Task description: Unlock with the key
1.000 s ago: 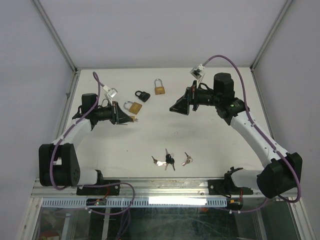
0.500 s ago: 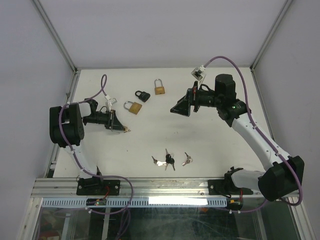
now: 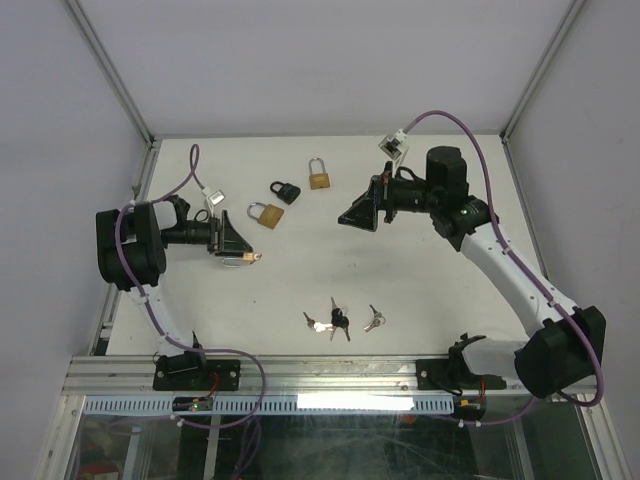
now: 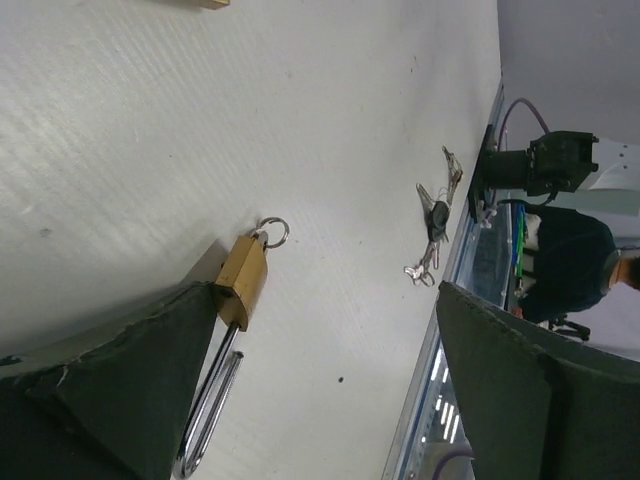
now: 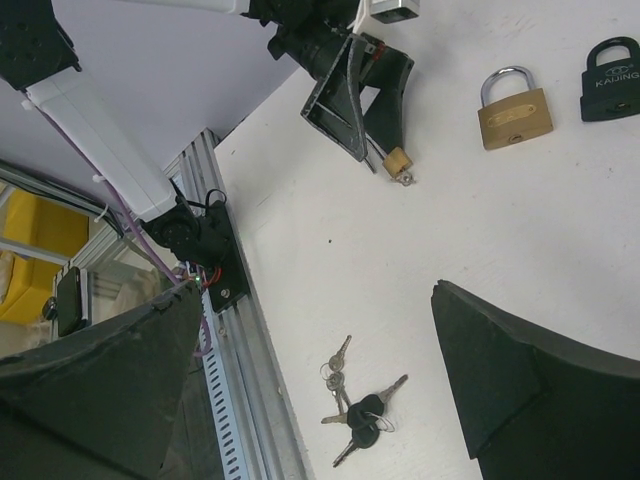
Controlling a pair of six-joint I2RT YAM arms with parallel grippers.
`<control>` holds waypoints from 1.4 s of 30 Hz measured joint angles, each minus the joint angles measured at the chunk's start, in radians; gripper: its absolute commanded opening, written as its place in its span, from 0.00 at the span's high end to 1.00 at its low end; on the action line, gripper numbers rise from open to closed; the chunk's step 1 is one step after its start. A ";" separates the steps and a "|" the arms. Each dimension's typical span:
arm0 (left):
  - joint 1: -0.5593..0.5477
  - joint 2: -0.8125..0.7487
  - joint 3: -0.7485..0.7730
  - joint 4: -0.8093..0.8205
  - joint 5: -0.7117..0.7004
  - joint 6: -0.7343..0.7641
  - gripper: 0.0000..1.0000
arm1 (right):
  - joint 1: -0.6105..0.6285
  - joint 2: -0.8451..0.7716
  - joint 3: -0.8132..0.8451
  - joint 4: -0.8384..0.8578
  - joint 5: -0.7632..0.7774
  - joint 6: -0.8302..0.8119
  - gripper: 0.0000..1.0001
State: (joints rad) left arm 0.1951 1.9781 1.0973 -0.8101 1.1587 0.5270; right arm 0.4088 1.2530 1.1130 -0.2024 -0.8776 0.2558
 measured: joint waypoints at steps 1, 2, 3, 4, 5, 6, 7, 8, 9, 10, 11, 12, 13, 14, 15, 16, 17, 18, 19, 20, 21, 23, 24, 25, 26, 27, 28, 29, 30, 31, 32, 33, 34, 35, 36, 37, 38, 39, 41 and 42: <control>0.009 -0.003 0.003 0.002 -0.006 -0.001 0.01 | 0.002 0.004 0.003 -0.003 0.005 0.000 0.00; 0.018 -0.005 0.008 0.006 -0.013 -0.004 0.01 | 0.003 0.009 0.008 -0.006 0.014 0.000 0.00; 0.029 -0.007 0.011 0.015 -0.023 -0.014 0.01 | 0.005 0.015 0.014 -0.012 0.026 -0.001 0.00; 0.039 -0.012 0.015 0.027 -0.037 -0.026 0.01 | 0.008 0.021 0.022 -0.021 0.037 -0.005 0.00; 0.055 -0.025 0.021 0.051 -0.067 -0.050 0.01 | 0.013 0.030 0.035 -0.039 0.058 -0.013 0.00; 0.063 -0.036 0.027 0.070 -0.098 -0.065 0.01 | 0.019 0.040 0.048 -0.053 0.079 -0.021 0.00; 0.070 -0.050 0.035 0.096 -0.141 -0.081 0.01 | 0.029 0.052 0.065 -0.075 0.113 -0.033 0.00; 0.076 -0.065 0.047 0.127 -0.195 -0.096 0.01 | 0.038 0.063 0.080 -0.094 0.140 -0.044 0.00; 0.076 -0.077 0.060 0.156 -0.248 -0.103 0.01 | 0.050 0.077 0.098 -0.119 0.177 -0.054 0.00; 0.076 -0.087 0.074 0.187 -0.311 -0.110 0.01 | 0.061 0.091 0.118 -0.143 0.217 -0.063 0.00; 0.076 -0.093 0.085 0.219 -0.373 -0.116 0.01 | 0.074 0.109 0.141 -0.173 0.267 -0.071 0.00; 0.075 -0.097 0.092 0.243 -0.426 -0.124 0.01 | 0.085 0.126 0.159 -0.198 0.309 -0.077 0.00; 0.075 -0.100 0.096 0.258 -0.465 -0.129 0.01 | 0.096 0.142 0.174 -0.221 0.353 -0.083 0.00; 0.071 -0.103 0.100 0.269 -0.511 -0.138 0.01 | 0.108 0.156 0.185 -0.241 0.393 -0.091 0.00; 0.066 -0.105 0.105 0.272 -0.554 -0.143 0.04 | 0.117 0.170 0.192 -0.260 0.430 -0.098 0.00; 0.053 -0.106 0.114 0.272 -0.601 -0.146 0.10 | 0.125 0.181 0.193 -0.275 0.457 -0.105 0.00; 0.034 -0.106 0.129 0.269 -0.651 -0.147 0.14 | 0.132 0.192 0.194 -0.291 0.479 -0.110 0.00; -0.002 -0.106 0.153 0.264 -0.711 -0.146 0.16 | 0.140 0.203 0.194 -0.305 0.499 -0.114 0.00; -0.044 -0.106 0.178 0.261 -0.758 -0.150 0.17 | 0.144 0.212 0.194 -0.314 0.508 -0.118 0.00; -0.079 -0.105 0.201 0.258 -0.793 -0.152 0.18 | 0.149 0.222 0.194 -0.320 0.518 -0.121 0.00; -0.119 -0.101 0.230 0.258 -0.823 -0.155 0.21 | 0.154 0.232 0.196 -0.330 0.526 -0.125 0.00; -0.195 -0.087 0.297 0.272 -0.862 -0.177 0.28 | 0.161 0.249 0.206 -0.342 0.531 -0.130 0.00; -0.217 -0.080 0.317 0.278 -0.872 -0.185 0.30 | 0.164 0.256 0.209 -0.342 0.533 -0.132 0.00; -0.236 -0.068 0.338 0.285 -0.881 -0.192 0.31 | 0.166 0.258 0.211 -0.343 0.534 -0.132 0.00; -0.250 -0.055 0.357 0.289 -0.899 -0.196 0.31 | 0.169 0.259 0.212 -0.343 0.535 -0.134 0.00; -0.261 -0.039 0.372 0.292 -0.920 -0.198 0.31 | 0.171 0.259 0.213 -0.343 0.536 -0.135 0.00; -0.267 -0.024 0.379 0.297 -0.940 -0.198 0.30 | 0.172 0.259 0.215 -0.343 0.537 -0.135 0.00; -0.271 -0.008 0.381 0.298 -0.957 -0.198 0.31 | 0.175 0.259 0.217 -0.343 0.538 -0.135 0.00; -0.278 0.006 0.381 0.295 -0.970 -0.198 0.32 | 0.176 0.259 0.217 -0.343 0.540 -0.135 0.00; -0.284 0.019 0.381 0.293 -0.984 -0.198 0.33 | 0.178 0.259 0.217 -0.343 0.541 -0.135 0.00; -0.289 0.034 0.381 0.291 -1.003 -0.197 0.33 | 0.179 0.259 0.218 -0.343 0.542 -0.135 0.00; -0.294 0.046 0.381 0.289 -1.013 -0.198 0.33 | 0.181 0.259 0.218 -0.343 0.542 -0.135 0.00; -0.302 0.058 0.381 0.286 -1.028 -0.198 0.32 | 0.182 0.259 0.218 -0.343 0.542 -0.135 0.00; -0.308 0.066 0.382 0.286 -1.034 -0.199 0.32 | 0.183 0.259 0.218 -0.343 0.542 -0.135 0.00; -0.314 0.081 0.387 0.284 -1.048 -0.201 0.32 | 0.183 0.259 0.218 -0.343 0.542 -0.135 0.00; -0.315 0.095 0.396 0.282 -1.049 -0.209 0.31 | 0.185 0.259 0.218 -0.343 0.542 -0.135 0.00; -0.320 0.100 0.407 0.283 -1.054 -0.209 0.31 | 0.185 0.259 0.219 -0.343 0.541 -0.135 0.00; -0.323 0.107 0.418 0.286 -1.061 -0.209 0.32 | 0.186 0.259 0.219 -0.343 0.541 -0.135 0.00; -0.338 0.119 0.432 0.290 -1.074 -0.206 0.34 | 0.187 0.259 0.219 -0.343 0.541 -0.138 0.01; -0.343 0.121 0.435 0.294 -1.080 -0.202 0.37 | 0.188 0.259 0.219 -0.343 0.541 -0.139 0.00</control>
State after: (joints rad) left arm -0.1474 2.0995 1.5318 -0.5163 0.0788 0.3248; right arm 0.5964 1.5124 1.3315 -0.5453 -0.3363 0.1165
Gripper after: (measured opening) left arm 0.678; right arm 0.997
